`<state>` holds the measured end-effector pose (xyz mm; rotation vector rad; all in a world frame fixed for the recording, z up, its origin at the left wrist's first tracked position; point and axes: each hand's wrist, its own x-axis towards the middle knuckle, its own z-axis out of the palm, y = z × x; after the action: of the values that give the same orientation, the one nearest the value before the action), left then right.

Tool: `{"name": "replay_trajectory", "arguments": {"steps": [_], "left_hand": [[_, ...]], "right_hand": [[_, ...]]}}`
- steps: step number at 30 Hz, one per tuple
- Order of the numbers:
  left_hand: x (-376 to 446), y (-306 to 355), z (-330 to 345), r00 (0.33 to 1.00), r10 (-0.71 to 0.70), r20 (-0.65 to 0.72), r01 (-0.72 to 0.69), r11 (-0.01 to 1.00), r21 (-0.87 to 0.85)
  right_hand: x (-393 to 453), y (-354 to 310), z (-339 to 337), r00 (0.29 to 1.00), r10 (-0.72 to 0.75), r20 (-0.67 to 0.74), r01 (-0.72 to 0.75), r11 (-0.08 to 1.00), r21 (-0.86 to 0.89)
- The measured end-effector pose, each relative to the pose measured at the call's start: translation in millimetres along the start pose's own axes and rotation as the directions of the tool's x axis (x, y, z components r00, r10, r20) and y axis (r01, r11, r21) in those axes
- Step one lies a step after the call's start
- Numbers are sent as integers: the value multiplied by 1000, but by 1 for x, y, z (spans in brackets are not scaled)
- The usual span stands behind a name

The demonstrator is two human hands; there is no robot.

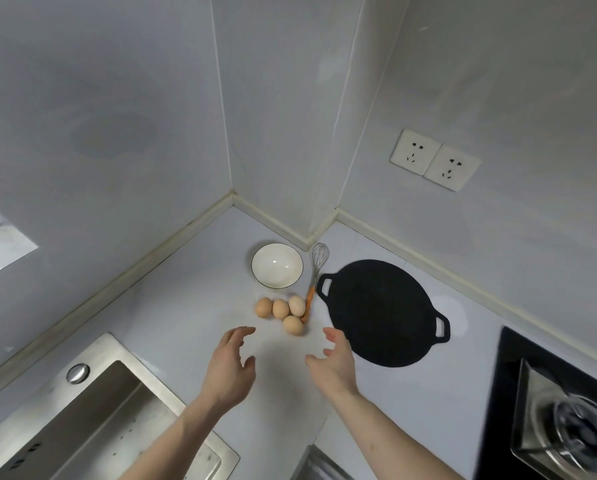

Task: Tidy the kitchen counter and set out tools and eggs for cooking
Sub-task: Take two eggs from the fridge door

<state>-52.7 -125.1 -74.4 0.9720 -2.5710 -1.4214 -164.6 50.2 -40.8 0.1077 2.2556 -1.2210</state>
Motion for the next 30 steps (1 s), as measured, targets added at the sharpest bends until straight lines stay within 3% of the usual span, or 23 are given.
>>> {"name": "replay_trajectory", "arguments": {"steps": [10, 18, 25, 30], "left_hand": [[-59, 62, 0, 966, 192, 174, -224, 956, 189], [-123, 156, 39, 857, 424, 293, -497, 830, 254], [-226, 254, 137, 653, 610, 448, -713, 694, 94], [-322, 318, 218, 423, 733, 533, -841, 537, -71]], "right_hand": [[-85, 43, -94, 992, -124, -36, 123, 991, -49], [-166, 85, -187, 978, -187, -97, 184, 982, -41], [-273, 158, -294, 930, -193, -313, 207, 978, 12], [-370, 235, -374, 843, -118, -525, 192, 977, 89]]}}
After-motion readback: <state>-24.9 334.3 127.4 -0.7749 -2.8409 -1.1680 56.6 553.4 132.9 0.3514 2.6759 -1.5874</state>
